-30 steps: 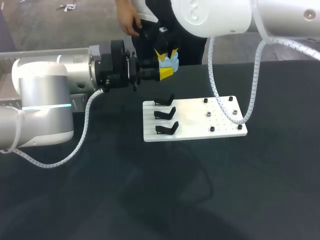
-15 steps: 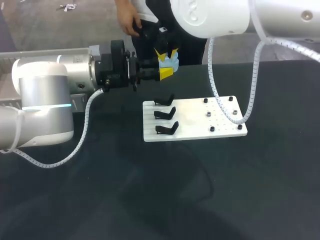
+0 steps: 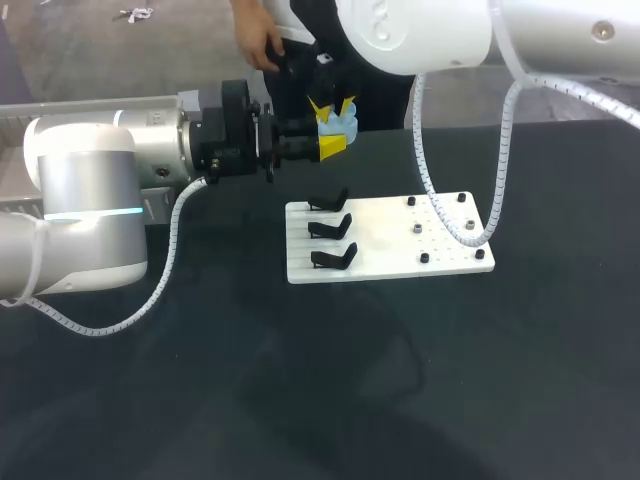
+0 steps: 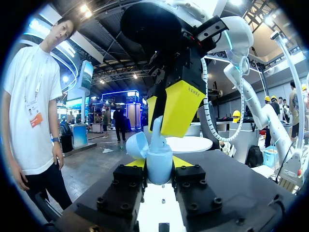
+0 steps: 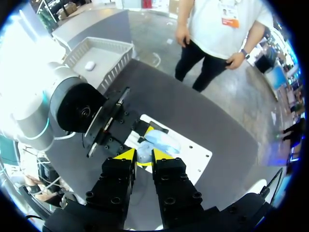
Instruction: Pick up each earbud case from the left stands, insert the matching earbuds, close the lid, and place the case in the box.
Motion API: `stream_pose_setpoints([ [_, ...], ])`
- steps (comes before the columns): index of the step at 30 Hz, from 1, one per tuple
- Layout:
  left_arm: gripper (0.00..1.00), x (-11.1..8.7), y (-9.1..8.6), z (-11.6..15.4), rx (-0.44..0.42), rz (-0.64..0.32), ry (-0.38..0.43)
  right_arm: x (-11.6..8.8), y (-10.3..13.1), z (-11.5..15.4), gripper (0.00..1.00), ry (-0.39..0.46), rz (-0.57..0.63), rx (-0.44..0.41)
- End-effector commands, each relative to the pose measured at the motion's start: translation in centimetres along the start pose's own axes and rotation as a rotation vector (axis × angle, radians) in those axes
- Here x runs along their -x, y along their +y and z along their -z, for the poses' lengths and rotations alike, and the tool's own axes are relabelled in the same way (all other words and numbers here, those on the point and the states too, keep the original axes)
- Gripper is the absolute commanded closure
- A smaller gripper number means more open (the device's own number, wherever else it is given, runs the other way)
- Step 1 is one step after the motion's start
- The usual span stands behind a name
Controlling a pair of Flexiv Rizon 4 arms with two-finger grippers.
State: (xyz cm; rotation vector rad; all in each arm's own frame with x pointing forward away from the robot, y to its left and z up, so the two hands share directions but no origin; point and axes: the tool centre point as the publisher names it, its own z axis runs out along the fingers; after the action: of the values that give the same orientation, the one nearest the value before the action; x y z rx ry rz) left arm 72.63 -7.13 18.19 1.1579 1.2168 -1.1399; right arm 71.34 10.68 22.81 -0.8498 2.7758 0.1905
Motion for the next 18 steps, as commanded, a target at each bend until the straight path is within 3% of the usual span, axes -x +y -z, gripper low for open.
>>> stream_pose_setpoints([
  [1,1.0,0.01,-0.12,-0.04,0.005,-0.001,0.0,0.21,0.0,-0.12,1.0,0.004,0.0,-0.002],
  [18,1.0,0.01,-0.12,-0.04,0.005,-0.001,0.0,0.2,-0.16,-0.51,1.0,0.022,0.002,-0.001],
])
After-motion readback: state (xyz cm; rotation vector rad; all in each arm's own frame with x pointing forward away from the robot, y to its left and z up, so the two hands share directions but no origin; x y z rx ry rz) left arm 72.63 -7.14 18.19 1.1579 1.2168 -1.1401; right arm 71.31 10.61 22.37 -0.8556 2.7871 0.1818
